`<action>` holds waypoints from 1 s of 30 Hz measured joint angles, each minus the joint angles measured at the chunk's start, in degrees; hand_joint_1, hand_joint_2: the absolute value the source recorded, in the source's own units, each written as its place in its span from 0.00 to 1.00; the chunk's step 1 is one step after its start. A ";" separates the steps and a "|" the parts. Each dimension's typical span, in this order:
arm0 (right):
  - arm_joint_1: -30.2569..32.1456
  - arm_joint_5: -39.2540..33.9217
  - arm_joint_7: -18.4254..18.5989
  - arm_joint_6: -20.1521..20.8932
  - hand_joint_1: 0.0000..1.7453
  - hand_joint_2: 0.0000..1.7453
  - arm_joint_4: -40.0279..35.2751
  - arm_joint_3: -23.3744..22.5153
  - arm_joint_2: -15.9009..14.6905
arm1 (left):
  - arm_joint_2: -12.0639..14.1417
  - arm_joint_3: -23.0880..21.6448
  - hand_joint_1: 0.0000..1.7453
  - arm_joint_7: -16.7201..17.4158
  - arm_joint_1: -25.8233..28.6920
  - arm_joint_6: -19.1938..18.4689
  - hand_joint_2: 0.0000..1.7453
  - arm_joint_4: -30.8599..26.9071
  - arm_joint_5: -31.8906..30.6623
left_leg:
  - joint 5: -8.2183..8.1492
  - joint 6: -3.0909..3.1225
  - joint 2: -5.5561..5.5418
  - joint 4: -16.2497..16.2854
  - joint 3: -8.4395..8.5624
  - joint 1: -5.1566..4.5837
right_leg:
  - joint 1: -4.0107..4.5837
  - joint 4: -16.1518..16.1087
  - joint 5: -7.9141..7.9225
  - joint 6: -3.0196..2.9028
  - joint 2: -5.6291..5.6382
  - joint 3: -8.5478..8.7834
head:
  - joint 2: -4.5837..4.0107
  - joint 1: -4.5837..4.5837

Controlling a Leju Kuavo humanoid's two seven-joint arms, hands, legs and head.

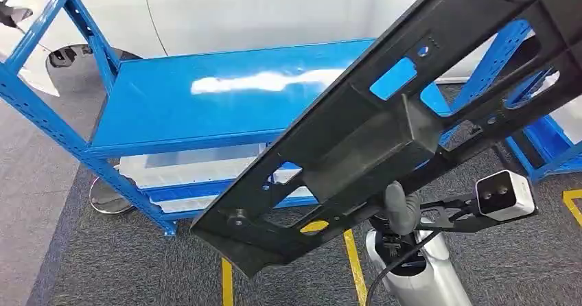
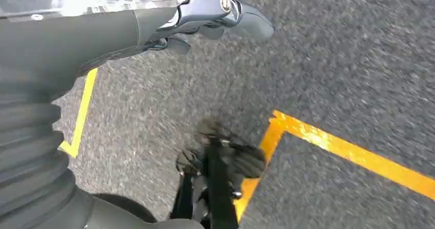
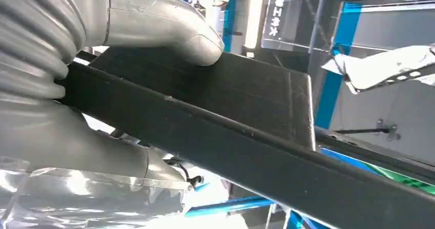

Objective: Take the parts from the cabinet and place them on the table.

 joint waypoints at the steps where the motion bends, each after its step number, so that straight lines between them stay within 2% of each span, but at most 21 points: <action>1: 0.00 0.13 -0.07 0.04 1.00 1.00 0.15 0.02 0.00 | 0.00 0.00 0.00 0.00 0.00 0.02 1.00 0.00 -0.02 | 1.62 0.09 0.00 0.27 1.07 -0.01 | 0.06 0.17 0.61 0.07 -0.01 -0.97 | 0.00 0.00; 3: -0.02 0.46 -0.61 0.76 1.00 1.00 0.20 0.02 0.02 | 0.00 0.00 0.00 -0.04 -0.01 0.02 1.00 0.00 -0.41 | 5.82 0.44 0.00 -6.13 6.72 -0.03 | 0.15 0.53 1.54 0.32 0.00 -2.60 | 0.00 -0.02; 4: -0.04 0.68 -1.16 1.45 1.00 1.00 0.20 0.02 0.09 | 0.00 0.00 0.00 -0.09 -0.09 0.09 1.00 0.00 -0.61 | 6.17 0.75 -0.02 -11.30 10.66 -0.06 | 0.19 0.71 2.01 0.48 0.02 -3.11 | 0.00 -0.02; 5: -0.04 1.05 -1.90 2.16 1.00 1.00 0.15 0.02 0.30 | 0.09 0.00 0.00 -0.20 -0.23 0.15 1.00 -0.02 -1.01 | 3.98 1.19 -0.03 -16.89 14.47 -0.31 | 0.41 0.88 2.38 0.78 0.01 -3.45 | 0.00 -0.02; 6: -0.14 1.18 -2.41 2.56 1.00 1.00 0.13 0.02 0.44 | 0.11 0.00 0.00 -0.24 -0.32 0.15 1.00 -0.02 -1.14 | 2.96 1.27 -0.02 -20.02 15.92 -0.45 | 0.46 0.96 2.68 1.10 -0.02 -3.63 | 0.00 0.07; 8: -0.22 1.85 -3.51 3.28 1.00 1.00 0.11 0.04 0.74 | 0.09 -0.02 0.00 -0.26 -0.33 0.17 1.00 -0.02 -1.31 | 3.34 1.75 -0.02 -19.70 15.11 -0.72 | 0.21 0.71 3.58 1.81 -0.20 -3.66 | 0.00 -0.19; 10: -0.20 2.93 -4.75 3.69 1.00 1.00 0.11 0.02 0.90 | 0.02 -0.02 0.00 -0.26 -0.11 0.15 1.00 -0.02 -1.49 | 4.53 2.56 0.18 -20.24 14.84 -0.15 | 0.15 1.28 3.59 2.44 -0.15 -4.00 | 0.00 -0.22; 11: -0.21 3.58 -5.40 3.76 1.00 1.00 0.06 0.00 0.96 | -0.02 0.00 0.00 -0.15 -0.12 0.13 1.00 -0.02 -1.62 | 4.93 2.90 0.26 -20.23 14.44 -0.27 | 0.12 2.99 1.56 2.72 0.05 -4.87 | 0.00 0.13; 13: -0.16 4.41 -6.01 3.65 1.00 1.00 -0.02 -0.02 0.98 | 0.00 0.00 0.00 -0.09 -0.16 0.09 1.00 -0.02 -1.86 | 5.77 3.27 0.34 -20.17 13.34 -0.31 | -0.09 11.99 -4.40 3.15 0.17 -8.27 | 0.00 0.26; 15: 0.03 4.59 -6.18 3.34 1.00 1.00 -0.02 -0.02 0.98 | 0.00 0.00 0.00 0.30 -0.10 0.04 1.00 -0.02 -1.97 | 6.44 3.30 0.66 -19.96 12.46 -0.33 | -0.19 19.38 -7.31 3.48 0.17 -10.48 | 0.00 0.28; 16: 0.08 4.59 -6.23 3.30 1.00 1.00 -0.02 -0.02 0.98 | 0.00 0.00 0.00 0.57 -0.03 0.02 1.00 -0.02 -1.97 | 6.63 3.23 0.75 -19.81 12.08 -0.32 | -0.30 18.92 -6.79 3.50 0.16 -9.69 | 0.00 0.33; 17: 0.07 4.59 -6.27 3.06 1.00 1.00 -0.02 -0.04 0.98 | 0.00 0.00 0.00 0.88 0.00 -0.02 1.00 -0.02 -1.97 | 6.69 3.17 0.93 -19.61 11.81 -0.32 | -0.41 16.01 -5.29 3.44 0.14 -7.53 | 0.00 0.28; 18: 0.05 4.59 -6.34 3.02 1.00 1.00 -0.02 -0.04 0.98 | -0.02 0.02 0.00 0.96 0.01 -0.02 1.00 -0.02 -1.95 | 6.69 3.13 1.23 -19.32 11.64 -0.32 | -0.43 10.70 -3.14 3.28 -0.09 -4.17 | 0.00 0.31; 19: 0.00 4.66 -6.38 3.04 1.00 1.00 -0.11 -0.04 1.03 | -0.04 0.02 0.00 1.01 0.00 -0.04 1.00 -0.02 -1.95 | 6.59 2.96 1.50 -19.00 11.57 -0.32 | -0.39 4.41 -1.06 3.00 -1.15 -0.35 | 0.00 0.31; 20: -0.05 4.70 -6.38 3.06 1.00 1.00 -0.22 -0.04 1.05 | -0.04 0.02 0.00 1.01 0.01 -0.07 1.00 -0.02 -1.95 | 6.48 2.70 1.81 -18.80 11.46 -0.51 | -0.02 1.17 -1.92 2.57 -3.18 1.26 | 0.00 0.28; 21: -0.07 4.70 -6.43 3.08 1.00 1.00 -0.31 -0.04 1.18 | -0.04 0.07 0.00 1.01 0.00 -0.04 1.00 -0.02 -1.95 | 6.39 2.31 2.05 -18.41 11.28 -0.83 | 0.29 0.91 -1.38 1.91 -2.55 0.95 | 0.00 0.22; 24: -0.06 4.68 -6.56 2.97 1.00 1.00 -0.37 -0.04 1.27 | -0.02 0.28 0.00 2.06 -0.05 0.35 1.00 -0.02 -1.95 | 6.73 1.48 3.33 -18.67 11.22 -0.77 | 0.45 1.08 -0.97 1.15 -1.05 0.27 | 0.00 0.24; 25: -0.05 4.68 -6.62 2.97 1.00 1.00 -0.48 -0.04 1.29 | 0.00 0.37 0.00 2.63 -0.12 0.70 1.00 -0.02 -1.97 | 6.26 1.11 3.21 -18.44 11.01 -0.75 | -0.05 0.54 -0.53 0.61 -0.67 0.38 | 0.00 0.24; 26: -0.13 4.85 -6.75 2.71 1.00 1.00 -0.53 -0.04 1.29 | -0.02 0.44 0.00 3.12 -0.14 0.90 1.00 -0.02 -2.03 | 5.02 0.83 1.92 -17.20 10.49 -0.53 | -0.07 0.44 -0.32 0.30 -0.41 0.30 | 0.00 0.22; 29: 0.02 7.65 -7.61 0.37 1.00 1.00 -0.70 -0.04 1.44 | 0.13 0.87 0.00 4.70 0.06 1.77 1.00 -0.02 -2.25 | -1.94 0.39 0.26 -3.76 4.63 -0.26 | 0.03 0.46 0.03 -0.20 0.72 -0.32 | 0.00 0.13; 30: 0.23 8.28 -7.76 -0.02 1.00 1.00 -0.70 -0.04 1.42 | 0.17 0.98 0.00 4.98 0.16 1.90 1.00 -0.02 -2.32 | -2.73 0.27 0.22 -0.45 3.16 -0.23 | 0.04 0.51 0.14 -0.15 1.21 -0.46 | 0.00 0.11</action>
